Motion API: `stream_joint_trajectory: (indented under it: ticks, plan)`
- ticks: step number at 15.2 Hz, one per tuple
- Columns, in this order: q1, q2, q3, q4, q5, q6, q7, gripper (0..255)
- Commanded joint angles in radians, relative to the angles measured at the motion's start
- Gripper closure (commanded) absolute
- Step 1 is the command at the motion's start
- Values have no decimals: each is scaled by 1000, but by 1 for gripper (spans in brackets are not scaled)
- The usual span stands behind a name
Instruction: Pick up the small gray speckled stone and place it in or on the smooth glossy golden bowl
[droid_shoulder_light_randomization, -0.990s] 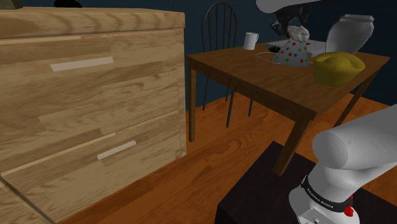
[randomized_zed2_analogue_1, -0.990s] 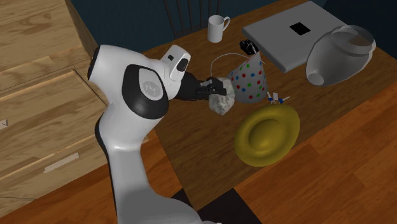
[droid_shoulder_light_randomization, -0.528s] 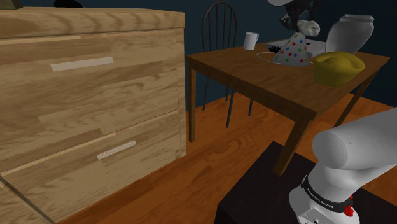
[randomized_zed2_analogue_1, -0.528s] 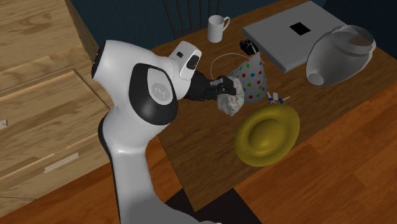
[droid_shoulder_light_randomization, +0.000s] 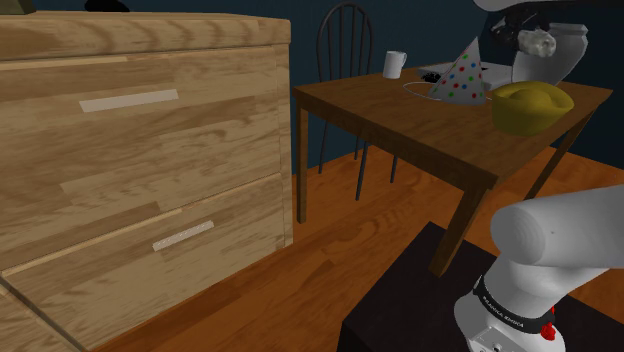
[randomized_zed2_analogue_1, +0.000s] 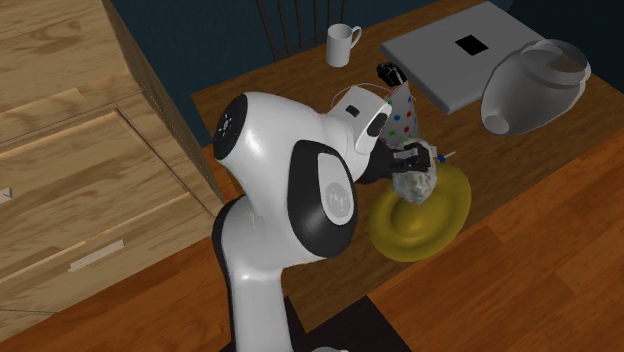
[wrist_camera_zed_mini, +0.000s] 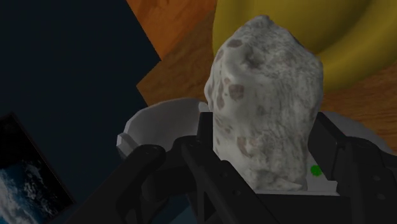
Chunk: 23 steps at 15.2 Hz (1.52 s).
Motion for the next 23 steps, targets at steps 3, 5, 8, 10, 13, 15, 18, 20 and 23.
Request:
stream_joint_trajectory:
  ticks: [3, 5, 8, 10, 13, 15, 18, 20, 23]
  plan:
    - [-10, -98, -89, -66, -40, 41, -83, 255]
    - [-9, -108, -92, -97, -43, 56, -68, 255]
    - [-8, -122, -96, -143, -49, 78, -45, 255]
    - [-7, -131, -98, -173, -53, 93, -30, 255]
    - [-7, -143, -102, -217, -60, 115, -6, 255]
    - [-7, -150, -104, -245, -65, 131, 9, 255]
    - [-7, -159, -108, -287, -73, 154, 33, 255]
    - [-7, -161, -109, -298, -76, 160, 39, 255]
    - [-7, -161, -109, -297, -76, 160, 39, 255]
